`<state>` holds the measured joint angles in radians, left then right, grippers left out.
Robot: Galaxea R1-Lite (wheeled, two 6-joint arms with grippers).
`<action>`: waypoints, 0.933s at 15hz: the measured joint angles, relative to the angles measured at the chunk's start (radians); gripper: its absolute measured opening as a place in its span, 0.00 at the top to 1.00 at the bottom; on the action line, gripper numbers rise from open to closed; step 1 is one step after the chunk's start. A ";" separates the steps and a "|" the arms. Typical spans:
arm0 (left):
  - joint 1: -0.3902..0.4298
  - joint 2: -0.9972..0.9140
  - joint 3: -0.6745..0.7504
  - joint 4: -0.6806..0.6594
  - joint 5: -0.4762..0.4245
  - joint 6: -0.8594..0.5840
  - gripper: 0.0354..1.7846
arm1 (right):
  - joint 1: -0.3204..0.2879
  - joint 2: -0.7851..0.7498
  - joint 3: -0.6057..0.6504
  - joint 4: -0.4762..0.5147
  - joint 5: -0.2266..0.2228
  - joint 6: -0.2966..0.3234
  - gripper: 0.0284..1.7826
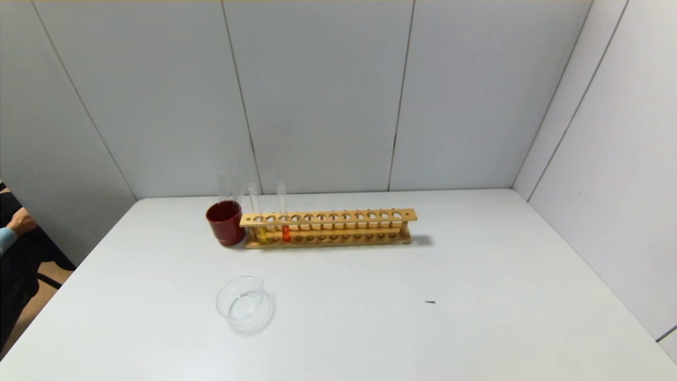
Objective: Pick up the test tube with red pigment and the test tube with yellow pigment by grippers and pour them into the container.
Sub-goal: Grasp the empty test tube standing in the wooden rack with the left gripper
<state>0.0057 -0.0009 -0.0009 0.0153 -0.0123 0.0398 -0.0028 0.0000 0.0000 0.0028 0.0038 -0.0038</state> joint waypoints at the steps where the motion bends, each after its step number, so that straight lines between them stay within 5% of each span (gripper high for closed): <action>1: 0.000 0.000 0.000 0.000 0.000 0.000 0.02 | 0.000 0.000 0.000 0.000 0.000 0.000 0.02; 11: 0.000 0.000 -0.008 -0.006 -0.010 0.011 0.02 | 0.001 0.000 0.000 0.000 0.000 0.000 0.02; 14: -0.001 0.016 -0.135 0.051 -0.089 0.011 0.02 | 0.001 0.000 0.000 0.000 0.000 0.000 0.02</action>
<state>0.0043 0.0147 -0.1360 0.0664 -0.1009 0.0504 -0.0019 0.0000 0.0000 0.0028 0.0043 -0.0038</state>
